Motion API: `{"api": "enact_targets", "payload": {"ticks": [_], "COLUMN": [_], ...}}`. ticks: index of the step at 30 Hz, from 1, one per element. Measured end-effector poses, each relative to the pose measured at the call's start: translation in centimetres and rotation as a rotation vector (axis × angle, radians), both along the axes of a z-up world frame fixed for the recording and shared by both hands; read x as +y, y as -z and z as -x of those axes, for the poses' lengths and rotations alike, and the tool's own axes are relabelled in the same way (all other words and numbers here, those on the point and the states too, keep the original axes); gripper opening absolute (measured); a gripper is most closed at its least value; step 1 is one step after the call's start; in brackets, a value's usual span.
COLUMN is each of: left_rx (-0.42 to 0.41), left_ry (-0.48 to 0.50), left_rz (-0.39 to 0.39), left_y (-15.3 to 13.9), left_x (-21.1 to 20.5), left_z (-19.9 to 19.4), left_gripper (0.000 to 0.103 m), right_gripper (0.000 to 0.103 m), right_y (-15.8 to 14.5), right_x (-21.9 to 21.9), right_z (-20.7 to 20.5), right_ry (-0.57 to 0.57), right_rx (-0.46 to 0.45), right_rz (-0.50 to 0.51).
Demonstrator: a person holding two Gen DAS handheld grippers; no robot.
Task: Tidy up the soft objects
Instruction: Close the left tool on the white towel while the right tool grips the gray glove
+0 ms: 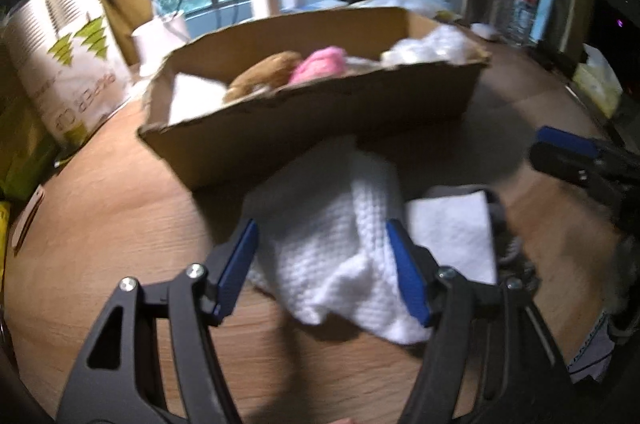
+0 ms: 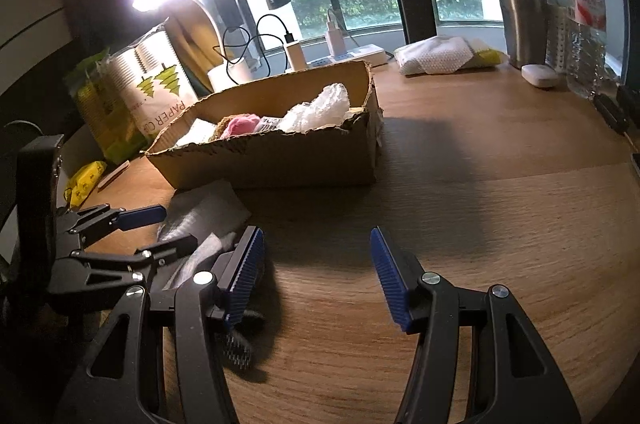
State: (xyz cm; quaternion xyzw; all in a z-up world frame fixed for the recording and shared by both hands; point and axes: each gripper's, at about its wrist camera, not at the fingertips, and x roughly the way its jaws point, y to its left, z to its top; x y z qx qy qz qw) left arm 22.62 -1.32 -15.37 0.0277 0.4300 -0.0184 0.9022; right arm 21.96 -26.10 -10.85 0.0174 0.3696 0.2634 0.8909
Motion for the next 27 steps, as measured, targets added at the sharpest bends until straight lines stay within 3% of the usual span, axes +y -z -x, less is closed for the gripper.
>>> {"api": "enact_targets", "payload": {"ticks": [3, 6, 13, 19, 20, 21, 24, 27], "left_rx": [0.026, 0.028, 0.016, 0.015, 0.014, 0.012, 0.000, -0.002], "left_ry": [-0.023, -0.023, 0.070, 0.087, 0.092, 0.103, 0.091, 0.066], "left_rz": [-0.023, 0.003, -0.025, -0.008, -0.005, 0.003, -0.021, -0.032], "left_y": [0.8, 0.7, 1.1, 1.0, 0.9, 0.9, 0.8, 0.8], "left_x": [1.0, 1.6, -0.8, -0.3, -0.3, -0.3, 0.0, 1.1], "left_z": [-0.2, -0.2, -0.7, -0.8, -0.7, -0.6, 0.0, 0.6], "left_gripper": [0.067, 0.067, 0.067, 0.065, 0.058, 0.044, 0.020, 0.013], "right_gripper": [0.059, 0.059, 0.059, 0.059, 0.059, 0.059, 0.059, 0.059], "right_y": [0.0, 0.1, 0.3, -0.4, -0.4, -0.5, -0.7, -0.8], "right_x": [0.5, 1.6, 3.5, 3.6, 3.7, 3.7, 3.9, 4.2], "right_z": [0.0, 0.3, 0.8, 1.1, 1.1, 1.1, 1.3, 1.4], "right_ry": [-0.015, -0.046, -0.072, -0.059, -0.057, -0.055, -0.054, -0.062], "right_rx": [0.005, 0.008, 0.019, 0.010, 0.009, 0.008, 0.005, 0.003], "right_rz": [0.005, 0.018, 0.043, 0.058, 0.060, 0.064, 0.071, 0.076]}}
